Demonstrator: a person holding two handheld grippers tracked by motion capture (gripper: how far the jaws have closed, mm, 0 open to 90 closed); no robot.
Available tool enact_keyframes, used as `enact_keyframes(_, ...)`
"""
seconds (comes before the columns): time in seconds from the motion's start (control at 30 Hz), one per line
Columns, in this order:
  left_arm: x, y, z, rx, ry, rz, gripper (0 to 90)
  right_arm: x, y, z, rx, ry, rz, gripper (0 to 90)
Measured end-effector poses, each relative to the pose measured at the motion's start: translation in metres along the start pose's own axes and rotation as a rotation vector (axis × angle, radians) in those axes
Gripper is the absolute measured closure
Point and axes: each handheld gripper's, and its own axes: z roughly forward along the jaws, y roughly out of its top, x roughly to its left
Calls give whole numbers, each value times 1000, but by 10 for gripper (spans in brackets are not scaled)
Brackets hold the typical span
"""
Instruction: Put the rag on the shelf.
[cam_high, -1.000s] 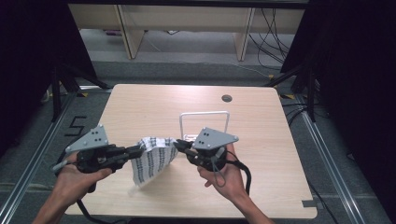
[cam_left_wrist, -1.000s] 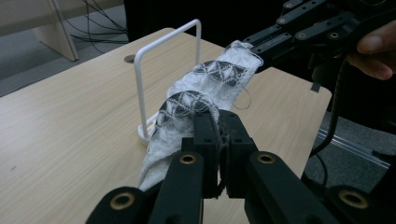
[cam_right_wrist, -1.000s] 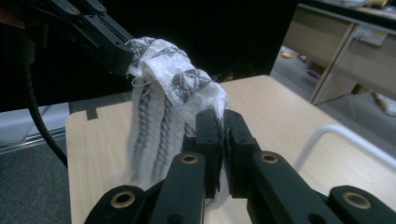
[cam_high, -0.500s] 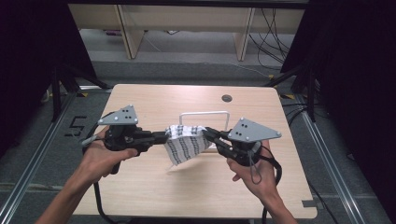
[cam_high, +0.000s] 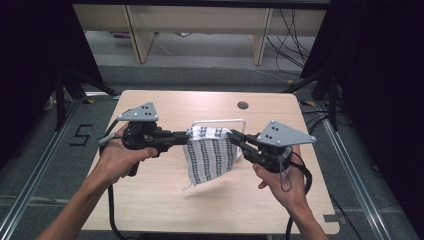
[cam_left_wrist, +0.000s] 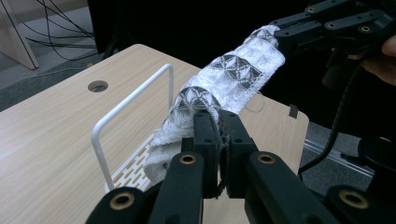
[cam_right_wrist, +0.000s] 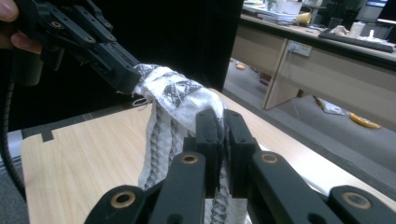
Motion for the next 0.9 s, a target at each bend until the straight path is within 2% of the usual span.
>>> enact_keyframes(0.03, 0, 2, 1, 2, 2, 3, 863, -5, 1, 0, -13, -14, -26, 867)
enact_keyframes(0.07, 1, 3, 3, -1, 2, 3, 863, -5, 1, 0, -13, -14, -26, 867)
enact_keyframes(0.1, 1, 6, 4, 3, 5, 7, 863, -5, 1, 0, -3, -7, 7, 867)
enact_keyframes(0.13, 2, 9, 5, -5, 4, 15, 863, -11, 4, -1, -6, -33, -18, 867)
enact_keyframes(0.17, 2, 9, 5, -5, 4, 15, 863, -11, 4, -1, -6, -33, -18, 867)
enact_keyframes(0.2, 3, 12, 6, -13, 4, 13, 863, -14, 7, -1, -6, -37, 3, 867)
enact_keyframes(0.27, 6, 16, 8, -27, 4, 8, 863, -17, 9, 0, -10, -40, -6, 867)
enact_keyframes(0.3, 7, 19, 9, -30, 8, 12, 863, -18, 11, 0, -5, -35, 13, 867)
enact_keyframes(0.33, 8, 22, 10, -33, 16, 12, 863, -23, 14, 2, -5, -55, 16, 867)
enact_keyframes(0.4, 10, 27, 14, -36, 27, 11, 863, -24, 15, 3, -5, -51, 31, 867)
enact_keyframes(0.43, 13, 32, 17, -40, 30, 7, 863, -31, 17, 5, -7, -72, 24, 867)
enact_keyframes(0.5, 14, 34, 19, -44, 31, 6, 863, -33, 18, 6, -6, -66, 39, 867)
enact_keyframes(0.57, 19, 41, 23, -52, 37, -6, 863, -43, 19, 9, -15, -88, 32, 867)
enact_keyframes(0.7, 25, 48, 29, -53, 43, -20, 862, -49, 21, 13, -15, -102, 43, 867)
enact_keyframes(0.83, 33, 54, 37, -57, 50, -42, 862, -58, 23, 18, -15, -108, 78, 867)
enact_keyframes(0.9, 37, 57, 40, -62, 52, -51, 862, -63, 24, 20, -10, -118, 69, 867)
